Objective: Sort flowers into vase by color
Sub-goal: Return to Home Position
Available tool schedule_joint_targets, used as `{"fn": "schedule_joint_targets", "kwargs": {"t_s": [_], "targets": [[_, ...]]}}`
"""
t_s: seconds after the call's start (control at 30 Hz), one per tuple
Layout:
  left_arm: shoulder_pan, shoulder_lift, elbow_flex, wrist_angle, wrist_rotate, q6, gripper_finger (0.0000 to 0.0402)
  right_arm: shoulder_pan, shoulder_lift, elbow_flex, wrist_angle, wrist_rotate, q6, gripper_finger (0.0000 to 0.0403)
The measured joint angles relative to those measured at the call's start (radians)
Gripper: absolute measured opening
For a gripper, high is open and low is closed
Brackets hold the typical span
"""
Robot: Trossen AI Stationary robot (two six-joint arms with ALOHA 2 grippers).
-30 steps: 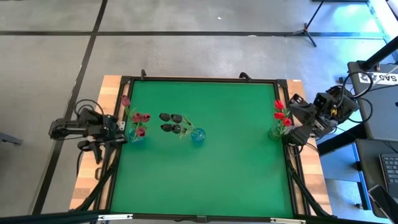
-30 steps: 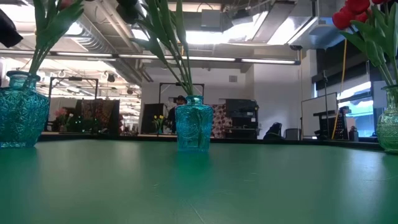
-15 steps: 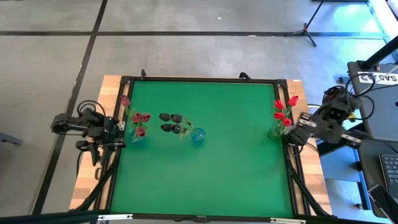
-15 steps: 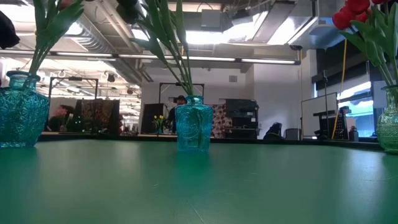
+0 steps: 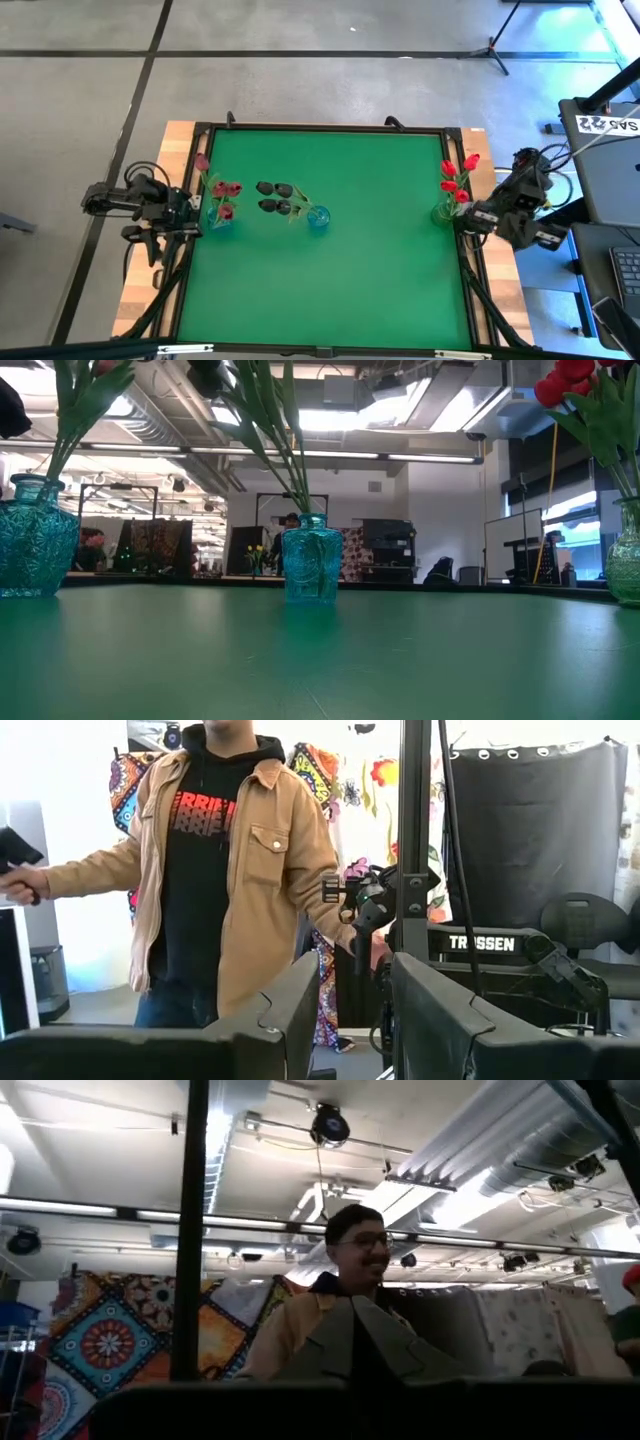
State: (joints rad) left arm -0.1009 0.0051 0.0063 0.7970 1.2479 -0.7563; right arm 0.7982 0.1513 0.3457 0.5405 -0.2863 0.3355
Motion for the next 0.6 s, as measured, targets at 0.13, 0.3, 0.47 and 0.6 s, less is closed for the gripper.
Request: {"fn": "schedule_joint_targets", "kwargs": {"t_s": [0.13,0.3,0.47,0.6], "targets": [[0.0,0.0,0.0,0.0,0.0,0.0,0.0124,0.0,-0.063,-0.136,0.126,-0.036,0.042,0.0005],[0.0,0.0,0.0,0.0,0.0,0.0,0.0124,0.0,-0.138,-0.297,0.194,-0.091,0.053,0.0005],[0.0,0.0,0.0,0.004,-0.003,0.004,0.0124,0.001,-0.139,-0.333,0.035,-0.077,0.017,0.0005],[0.0,0.0,0.0,0.007,-0.002,0.004,0.0124,0.0,-0.142,-0.334,-0.058,-0.048,-0.038,0.0005]]}}
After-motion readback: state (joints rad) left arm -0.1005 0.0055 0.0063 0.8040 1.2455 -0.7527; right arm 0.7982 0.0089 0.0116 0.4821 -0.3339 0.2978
